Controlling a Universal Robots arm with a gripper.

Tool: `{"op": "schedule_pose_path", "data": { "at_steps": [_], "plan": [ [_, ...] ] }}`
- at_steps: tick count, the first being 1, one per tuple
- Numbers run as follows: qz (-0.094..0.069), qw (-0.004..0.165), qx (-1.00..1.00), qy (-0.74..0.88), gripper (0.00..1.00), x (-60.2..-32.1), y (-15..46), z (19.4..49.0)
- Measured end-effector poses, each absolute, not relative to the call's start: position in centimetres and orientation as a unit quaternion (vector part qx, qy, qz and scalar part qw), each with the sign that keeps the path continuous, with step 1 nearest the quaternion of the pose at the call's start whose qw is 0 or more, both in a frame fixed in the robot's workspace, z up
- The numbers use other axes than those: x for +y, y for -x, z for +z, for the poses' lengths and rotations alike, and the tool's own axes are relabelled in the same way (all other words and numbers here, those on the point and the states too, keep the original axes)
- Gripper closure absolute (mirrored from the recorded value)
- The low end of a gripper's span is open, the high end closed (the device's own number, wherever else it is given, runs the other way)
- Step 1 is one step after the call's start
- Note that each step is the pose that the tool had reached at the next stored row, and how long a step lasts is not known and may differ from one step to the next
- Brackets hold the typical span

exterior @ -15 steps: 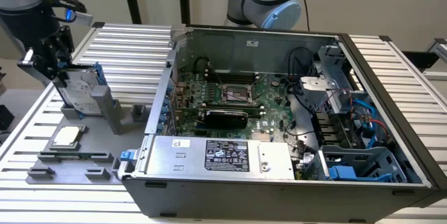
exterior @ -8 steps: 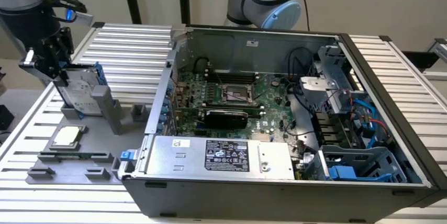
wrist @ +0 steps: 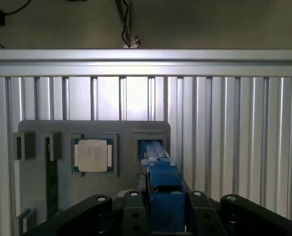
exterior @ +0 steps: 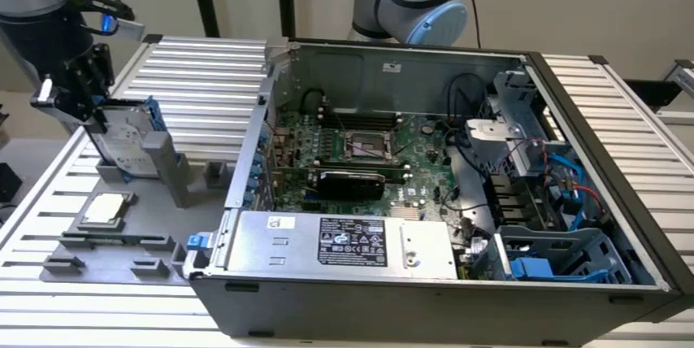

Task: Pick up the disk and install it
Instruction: 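Pick up the disk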

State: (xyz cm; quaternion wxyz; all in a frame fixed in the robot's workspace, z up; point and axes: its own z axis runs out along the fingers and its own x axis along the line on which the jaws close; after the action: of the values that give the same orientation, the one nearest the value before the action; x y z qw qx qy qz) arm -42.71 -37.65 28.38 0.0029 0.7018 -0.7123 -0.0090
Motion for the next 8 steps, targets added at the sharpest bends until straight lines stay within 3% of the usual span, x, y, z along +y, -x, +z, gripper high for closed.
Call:
{"op": "schedule_pose_path", "data": {
  "at_steps": [8],
  "plan": [
    [-0.009,0.003,-0.714,-0.700,1.00,-38.20,42.72,28.38]
  ]
}}
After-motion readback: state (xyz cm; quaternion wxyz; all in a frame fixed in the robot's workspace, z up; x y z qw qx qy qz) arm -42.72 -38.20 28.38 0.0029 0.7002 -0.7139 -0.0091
